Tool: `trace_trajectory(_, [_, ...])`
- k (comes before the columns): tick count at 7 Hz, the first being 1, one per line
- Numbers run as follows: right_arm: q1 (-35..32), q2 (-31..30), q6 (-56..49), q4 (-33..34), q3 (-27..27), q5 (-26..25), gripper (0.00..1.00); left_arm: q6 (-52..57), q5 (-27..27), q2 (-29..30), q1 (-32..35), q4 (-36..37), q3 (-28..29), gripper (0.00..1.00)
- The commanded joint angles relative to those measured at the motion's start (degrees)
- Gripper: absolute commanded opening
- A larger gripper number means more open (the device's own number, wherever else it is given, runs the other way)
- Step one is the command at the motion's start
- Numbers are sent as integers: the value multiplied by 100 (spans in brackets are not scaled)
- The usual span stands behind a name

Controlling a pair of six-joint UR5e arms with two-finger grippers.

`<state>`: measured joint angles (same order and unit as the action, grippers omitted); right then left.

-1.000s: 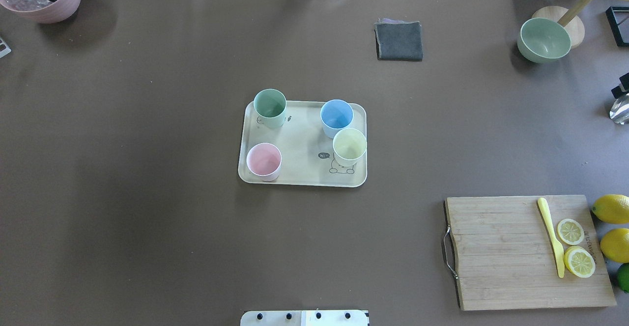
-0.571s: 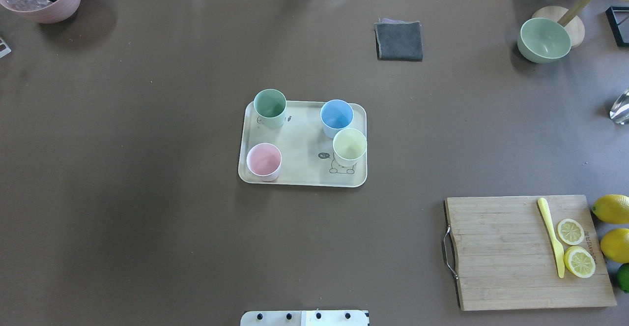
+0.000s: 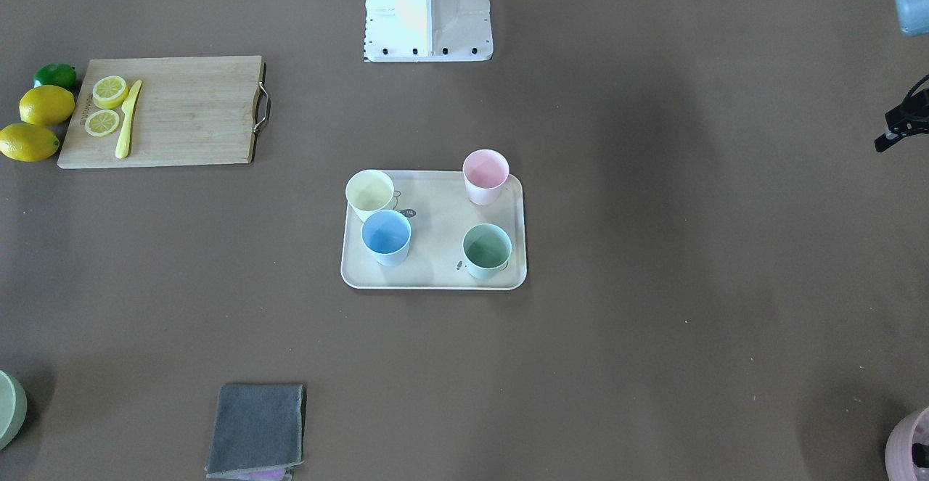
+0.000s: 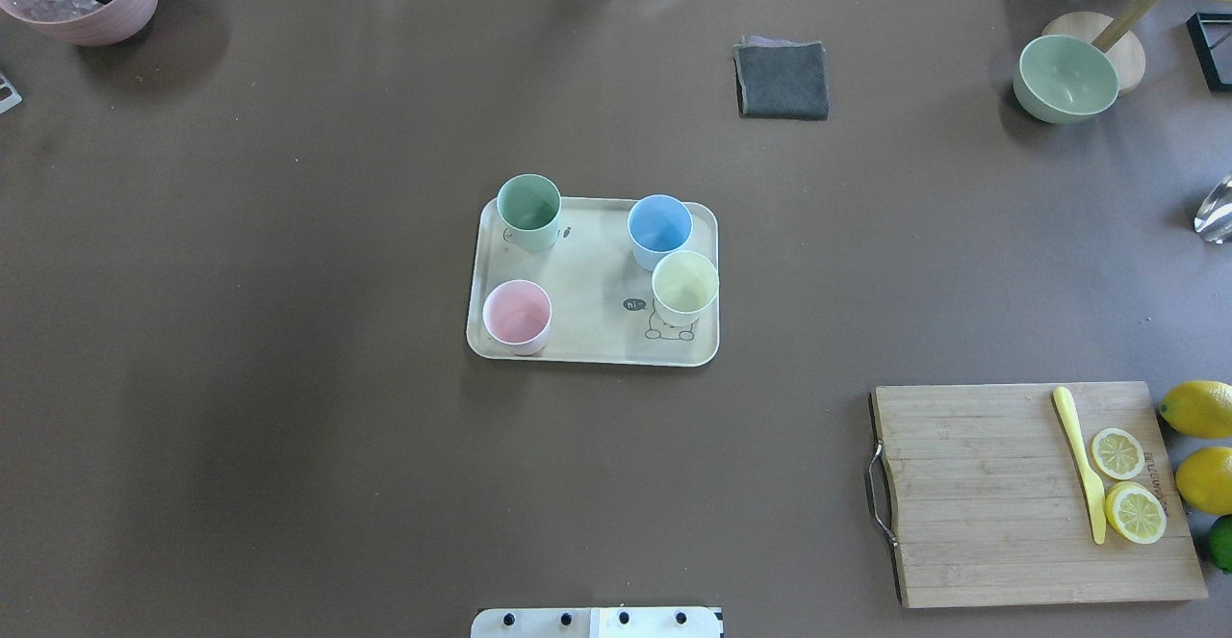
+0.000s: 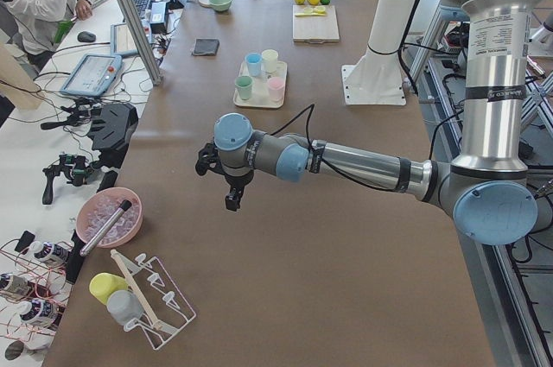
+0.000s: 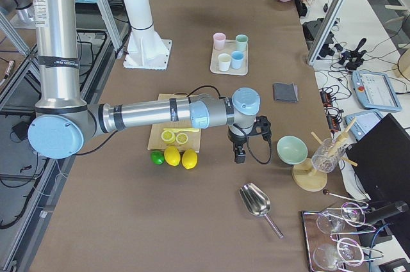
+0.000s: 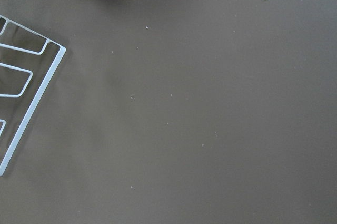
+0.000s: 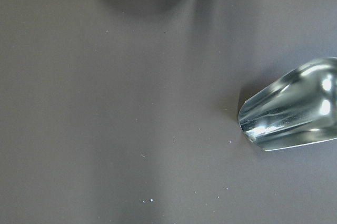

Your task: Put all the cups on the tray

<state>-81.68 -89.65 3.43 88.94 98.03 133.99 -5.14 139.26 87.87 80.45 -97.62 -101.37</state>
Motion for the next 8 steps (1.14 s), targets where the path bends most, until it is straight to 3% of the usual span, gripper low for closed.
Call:
trace_trajectory(1, [3, 8, -1, -8, -3, 22, 100, -5, -22, -68, 49, 15, 64, 99])
trace_trajectory(8, [-67, -53, -343, 1, 49, 57, 100, 30, -13, -129, 234, -3, 38, 99])
